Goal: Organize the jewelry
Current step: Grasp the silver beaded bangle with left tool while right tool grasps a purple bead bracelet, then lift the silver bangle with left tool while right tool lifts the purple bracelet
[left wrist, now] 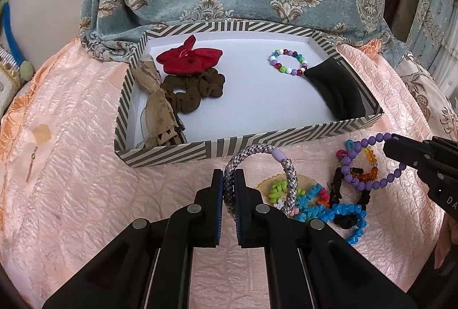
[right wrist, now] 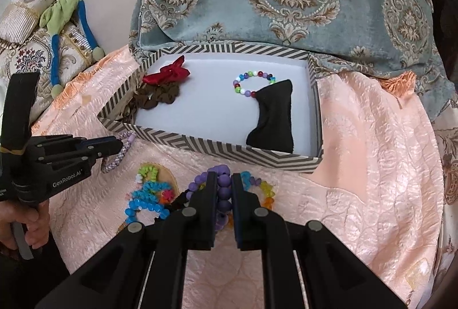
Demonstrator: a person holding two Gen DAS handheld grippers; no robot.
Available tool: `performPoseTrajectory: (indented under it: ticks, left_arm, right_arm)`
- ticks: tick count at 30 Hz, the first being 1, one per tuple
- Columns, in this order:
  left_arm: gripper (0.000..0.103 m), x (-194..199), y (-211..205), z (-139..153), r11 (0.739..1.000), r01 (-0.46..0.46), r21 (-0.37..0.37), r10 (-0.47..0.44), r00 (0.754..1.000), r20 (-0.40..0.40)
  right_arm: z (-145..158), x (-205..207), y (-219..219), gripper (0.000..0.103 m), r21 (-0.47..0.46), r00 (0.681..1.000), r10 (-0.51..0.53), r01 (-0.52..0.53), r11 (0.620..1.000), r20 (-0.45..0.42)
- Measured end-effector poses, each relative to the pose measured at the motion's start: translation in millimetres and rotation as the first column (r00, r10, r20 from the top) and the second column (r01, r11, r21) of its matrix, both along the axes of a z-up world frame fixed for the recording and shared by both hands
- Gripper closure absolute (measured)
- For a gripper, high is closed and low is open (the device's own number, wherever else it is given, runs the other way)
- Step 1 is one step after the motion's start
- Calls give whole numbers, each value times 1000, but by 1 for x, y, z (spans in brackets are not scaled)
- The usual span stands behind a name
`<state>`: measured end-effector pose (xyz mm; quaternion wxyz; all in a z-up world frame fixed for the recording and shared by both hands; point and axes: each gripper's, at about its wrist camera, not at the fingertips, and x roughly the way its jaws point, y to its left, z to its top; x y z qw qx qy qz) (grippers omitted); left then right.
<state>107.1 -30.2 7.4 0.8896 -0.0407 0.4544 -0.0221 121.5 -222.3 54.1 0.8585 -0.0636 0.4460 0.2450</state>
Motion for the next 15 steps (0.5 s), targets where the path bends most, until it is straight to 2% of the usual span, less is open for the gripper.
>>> performPoseTrajectory:
  ticks: [15]
  left_arm:
    - [103, 1, 0, 0, 1000, -1, -5, 1, 1000, 6]
  right_arm:
    - [6, -4, 5, 94, -57, 999, 8, -5, 998, 49]
